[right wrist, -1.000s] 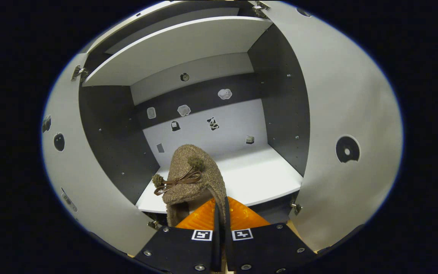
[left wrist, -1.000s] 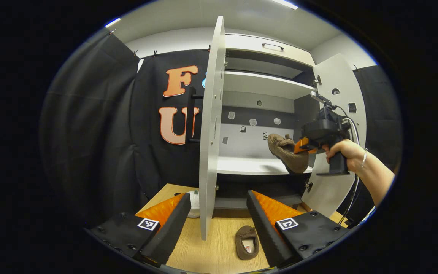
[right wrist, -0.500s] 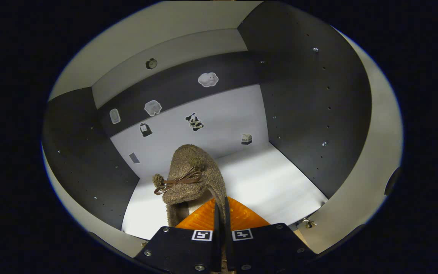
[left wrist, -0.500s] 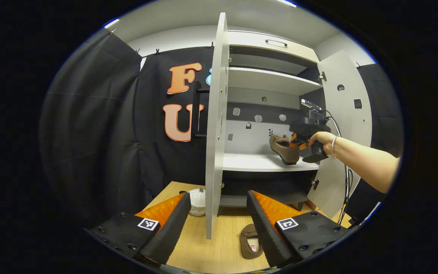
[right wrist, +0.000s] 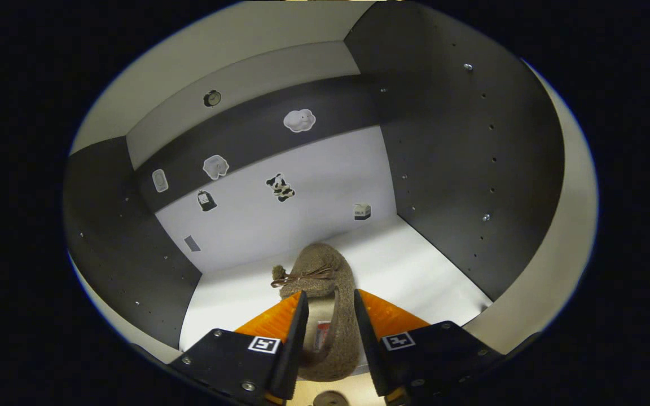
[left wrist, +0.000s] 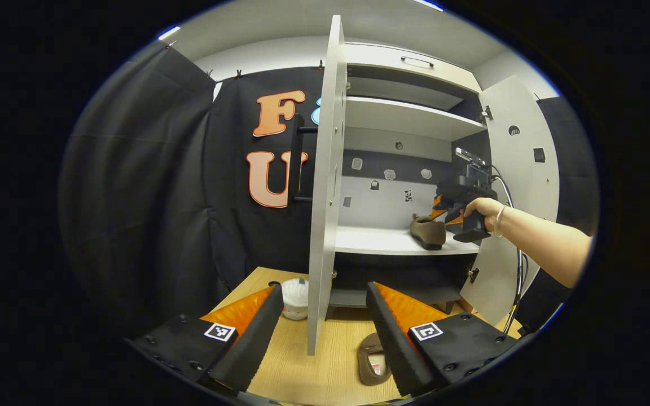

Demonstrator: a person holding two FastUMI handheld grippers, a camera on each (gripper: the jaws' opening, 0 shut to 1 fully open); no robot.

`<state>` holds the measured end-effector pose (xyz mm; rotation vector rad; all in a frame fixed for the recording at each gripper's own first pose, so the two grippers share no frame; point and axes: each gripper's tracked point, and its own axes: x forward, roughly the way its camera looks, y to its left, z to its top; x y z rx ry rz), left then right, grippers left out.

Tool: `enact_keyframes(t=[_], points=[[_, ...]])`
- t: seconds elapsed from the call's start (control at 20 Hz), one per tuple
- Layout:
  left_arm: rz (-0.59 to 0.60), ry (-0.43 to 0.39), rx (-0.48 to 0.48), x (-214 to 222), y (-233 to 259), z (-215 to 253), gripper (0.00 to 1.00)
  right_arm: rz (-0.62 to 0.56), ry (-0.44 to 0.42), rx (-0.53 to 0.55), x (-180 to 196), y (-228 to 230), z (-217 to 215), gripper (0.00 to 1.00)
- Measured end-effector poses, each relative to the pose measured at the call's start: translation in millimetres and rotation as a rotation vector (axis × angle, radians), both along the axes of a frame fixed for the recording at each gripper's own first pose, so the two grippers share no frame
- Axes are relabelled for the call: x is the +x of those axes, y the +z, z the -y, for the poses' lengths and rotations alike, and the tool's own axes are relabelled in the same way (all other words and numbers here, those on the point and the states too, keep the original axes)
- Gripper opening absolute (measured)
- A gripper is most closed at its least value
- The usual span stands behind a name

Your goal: Grab one shoe with the right hand and put it into the shoe cabinet, grab the other shoe with the left hand and put it into the shoe cabinet; then close the right door with the right hand and the left door with the left hand.

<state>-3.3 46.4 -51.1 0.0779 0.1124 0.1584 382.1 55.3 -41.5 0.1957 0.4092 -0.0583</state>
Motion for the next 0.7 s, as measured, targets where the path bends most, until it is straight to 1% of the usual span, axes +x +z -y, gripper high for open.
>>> enact_keyframes(t=[0.05, 0.1, 0.15, 0.25, 0.35, 0.4, 0.45, 0.55, 0.65, 0.7], points=[[0.003, -0.001, 0.0, 1.0, 0.5, 0.6, 0.99, 0.019, 0.008, -0.023, -7.2, 3.8, 0.6, 0.6], [0.004, -0.003, 0.0, 0.4, 0.5, 2.3, 0.96, 0.038, 0.019, -0.041, -15.6, 7.1, -0.6, 0.63], [0.003, -0.008, -0.001, 1.9, 0.5, 3.9, 0.99, 0.055, 0.033, -0.055, -26.0, 10.5, -2.8, 0.69], [0.0, -0.02, -0.004, 2.6, -2.5, 8.4, 0.99, 0.092, 0.056, -0.082, -48.5, 17.1, -6.3, 0.77], [-0.005, -0.032, -0.01, 3.0, -3.5, 12.3, 0.97, 0.138, 0.076, -0.118, -75.0, 27.2, -6.6, 0.82], [-0.008, -0.037, -0.016, 3.0, -6.4, 14.4, 0.98, 0.169, 0.082, -0.131, -88.1, 33.6, -6.8, 0.83], [-0.013, -0.042, -0.024, 3.3, -8.6, 15.9, 0.98, 0.201, 0.089, -0.146, -103.0, 40.1, -7.0, 0.88], [-0.029, -0.052, -0.038, 3.7, -16.9, 20.1, 0.99, 0.256, 0.099, -0.178, -132.5, 49.7, -6.8, 0.92], [-0.048, -0.064, -0.044, 3.7, -25.8, 23.6, 0.99, 0.301, 0.11, -0.193, -162.1, 57.0, -6.4, 0.92], [-0.057, -0.068, -0.045, 4.2, -31.8, 24.8, 0.97, 0.313, 0.113, -0.19, -177.2, 57.7, -6.2, 0.92]])
